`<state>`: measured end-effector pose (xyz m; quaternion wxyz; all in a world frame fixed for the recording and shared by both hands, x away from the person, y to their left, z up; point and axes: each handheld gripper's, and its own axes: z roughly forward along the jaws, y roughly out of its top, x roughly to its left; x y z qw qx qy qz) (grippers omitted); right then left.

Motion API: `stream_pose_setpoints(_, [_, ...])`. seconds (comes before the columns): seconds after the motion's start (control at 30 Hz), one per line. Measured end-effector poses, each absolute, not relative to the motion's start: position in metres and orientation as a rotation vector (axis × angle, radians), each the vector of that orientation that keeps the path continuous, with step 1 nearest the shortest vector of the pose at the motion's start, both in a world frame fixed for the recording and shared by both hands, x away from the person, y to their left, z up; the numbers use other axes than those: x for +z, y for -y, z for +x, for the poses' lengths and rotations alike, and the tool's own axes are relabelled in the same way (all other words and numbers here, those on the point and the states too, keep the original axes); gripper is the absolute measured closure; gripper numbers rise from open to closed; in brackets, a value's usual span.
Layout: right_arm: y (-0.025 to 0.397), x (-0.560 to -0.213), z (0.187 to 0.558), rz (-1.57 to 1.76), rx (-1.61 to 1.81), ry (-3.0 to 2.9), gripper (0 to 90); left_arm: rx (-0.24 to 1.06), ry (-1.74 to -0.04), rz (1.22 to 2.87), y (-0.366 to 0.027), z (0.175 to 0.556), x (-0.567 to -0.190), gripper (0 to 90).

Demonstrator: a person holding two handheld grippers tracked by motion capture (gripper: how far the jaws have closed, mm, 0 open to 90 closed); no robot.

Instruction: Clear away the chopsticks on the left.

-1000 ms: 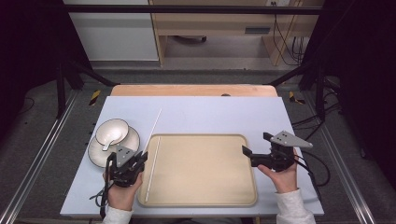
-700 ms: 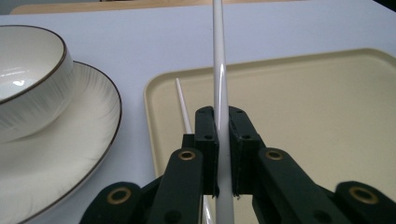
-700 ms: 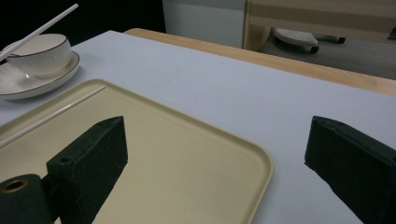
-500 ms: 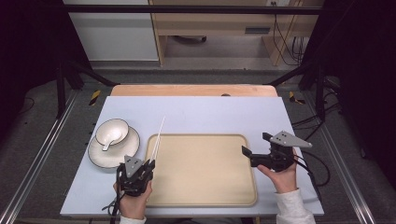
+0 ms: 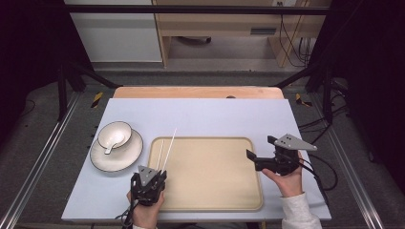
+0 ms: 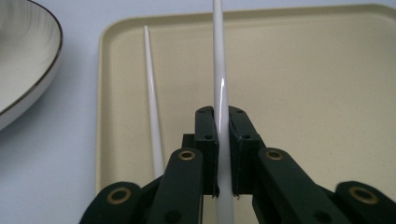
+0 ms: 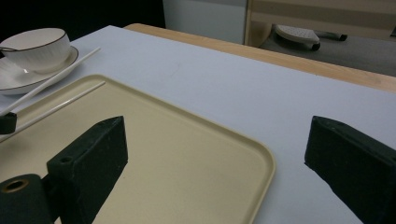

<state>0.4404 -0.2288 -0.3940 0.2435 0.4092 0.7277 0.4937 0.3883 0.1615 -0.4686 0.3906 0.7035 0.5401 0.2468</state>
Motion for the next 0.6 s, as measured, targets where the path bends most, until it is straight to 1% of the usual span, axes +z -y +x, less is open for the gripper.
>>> stream_pose_setpoints(0.27, [0.228,-0.395,0.441,1.123,1.344,-1.99,6.3,0.6,-1.403,1.833,-0.159,0.393,-0.477,84.1])
stream_pose_setpoints(0.6, [0.228,-0.395,0.441,1.121,1.341,-1.994,6.3,0.596,-1.417,1.85,-0.155,0.396,-0.482,84.0])
